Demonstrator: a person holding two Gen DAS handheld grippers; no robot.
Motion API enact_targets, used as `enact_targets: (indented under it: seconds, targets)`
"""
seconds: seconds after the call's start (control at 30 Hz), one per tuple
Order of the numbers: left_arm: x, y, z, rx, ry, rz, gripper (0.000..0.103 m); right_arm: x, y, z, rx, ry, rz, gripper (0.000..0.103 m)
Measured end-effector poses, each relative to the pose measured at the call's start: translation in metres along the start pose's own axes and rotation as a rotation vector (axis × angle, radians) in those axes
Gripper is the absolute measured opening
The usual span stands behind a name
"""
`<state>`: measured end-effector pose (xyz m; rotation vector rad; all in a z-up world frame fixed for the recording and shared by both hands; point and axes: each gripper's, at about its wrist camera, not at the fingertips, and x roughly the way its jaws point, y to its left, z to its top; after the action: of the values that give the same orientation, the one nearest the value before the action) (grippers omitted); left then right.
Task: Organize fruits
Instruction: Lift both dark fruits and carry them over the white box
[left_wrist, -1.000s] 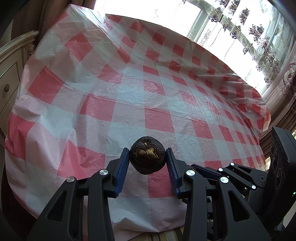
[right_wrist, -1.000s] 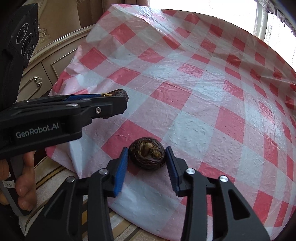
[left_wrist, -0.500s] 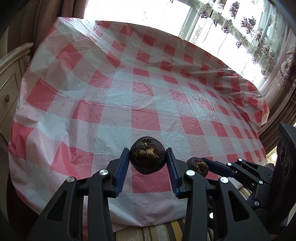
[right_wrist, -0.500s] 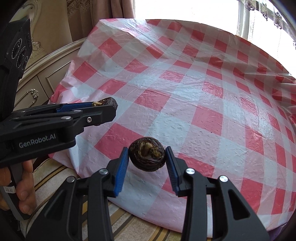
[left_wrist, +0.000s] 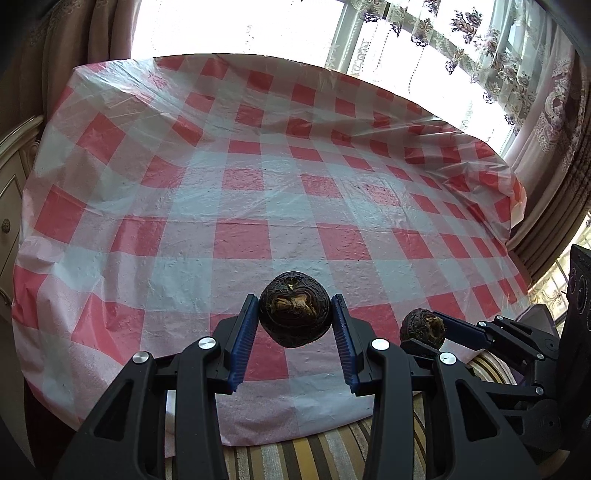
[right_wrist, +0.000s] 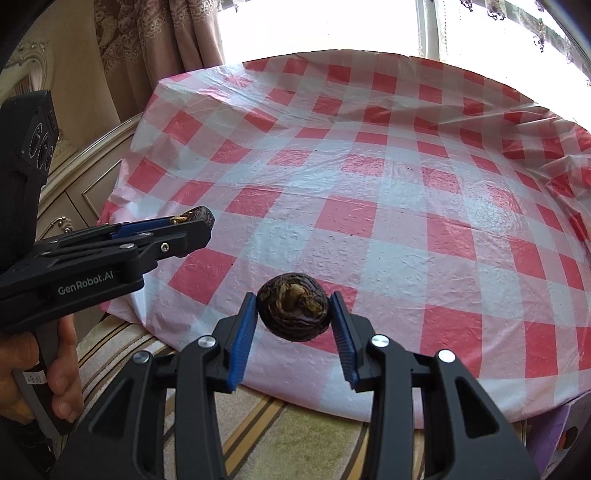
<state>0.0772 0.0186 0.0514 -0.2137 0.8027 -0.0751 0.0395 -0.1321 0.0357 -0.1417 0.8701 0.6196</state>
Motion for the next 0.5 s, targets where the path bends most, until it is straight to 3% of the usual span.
enact_targets:
  seconds: [0.5]
  targets:
    - [0.004,-0.070,0.004,0.150,0.018,-0.042,0.038,-0.063,-0.077,-0.042,0.166,-0.047,-0.070,0.041]
